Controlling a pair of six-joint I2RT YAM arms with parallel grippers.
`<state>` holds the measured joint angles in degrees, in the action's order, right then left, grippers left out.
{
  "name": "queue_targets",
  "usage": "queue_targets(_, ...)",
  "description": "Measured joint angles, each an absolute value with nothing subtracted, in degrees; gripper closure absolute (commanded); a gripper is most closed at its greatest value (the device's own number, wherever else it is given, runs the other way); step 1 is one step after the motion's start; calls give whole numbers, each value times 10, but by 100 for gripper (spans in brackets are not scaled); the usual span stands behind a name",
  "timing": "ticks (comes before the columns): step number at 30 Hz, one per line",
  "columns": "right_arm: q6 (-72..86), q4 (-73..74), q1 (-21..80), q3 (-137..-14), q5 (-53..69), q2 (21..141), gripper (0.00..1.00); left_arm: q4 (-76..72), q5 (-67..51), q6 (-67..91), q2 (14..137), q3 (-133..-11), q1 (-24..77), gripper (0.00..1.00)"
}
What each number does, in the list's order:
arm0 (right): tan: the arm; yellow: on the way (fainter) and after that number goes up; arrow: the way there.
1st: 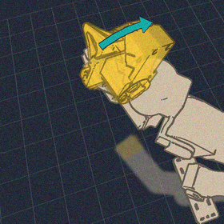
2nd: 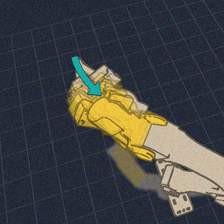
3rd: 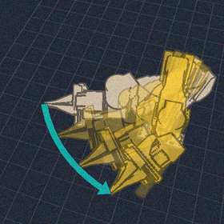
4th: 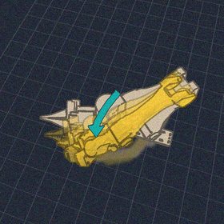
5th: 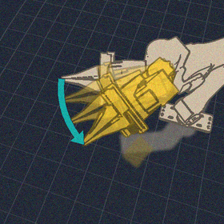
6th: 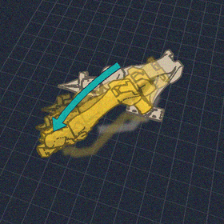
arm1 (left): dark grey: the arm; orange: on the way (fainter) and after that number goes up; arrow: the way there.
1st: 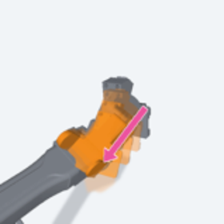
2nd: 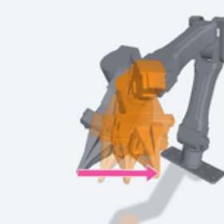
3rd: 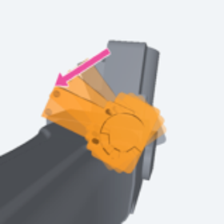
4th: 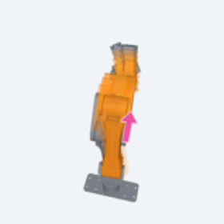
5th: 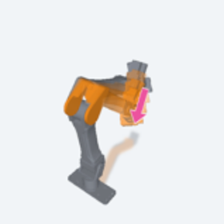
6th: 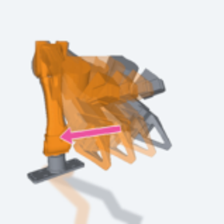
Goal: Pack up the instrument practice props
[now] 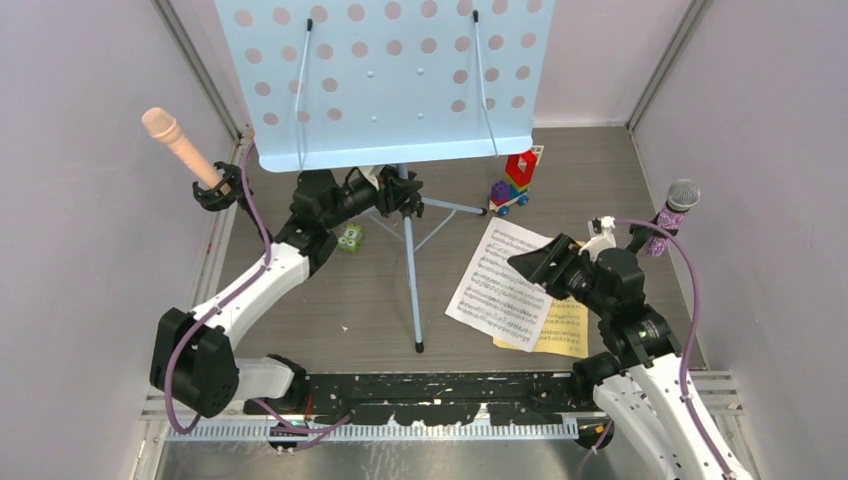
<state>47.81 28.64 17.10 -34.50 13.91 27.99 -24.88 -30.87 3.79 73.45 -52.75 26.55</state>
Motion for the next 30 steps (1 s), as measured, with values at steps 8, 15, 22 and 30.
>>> queue_targets(8, 537, 138, 171, -318, 176, 357, 25, -197, -336, 17, 706, -527, 266, 100)
queue_targets(15, 557, -124, 172, -271, 201, 488, 27, -209, -345, 25, 695, -513, 266, 100)
queue_targets(22, 471, -373, 273, -265, 200, 639, 35, -269, -390, 54, 726, -513, 266, 100)
queue_targets(30, 391, -575, 321, -324, 225, 795, 46, -265, -402, 47, 724, -513, 266, 100)
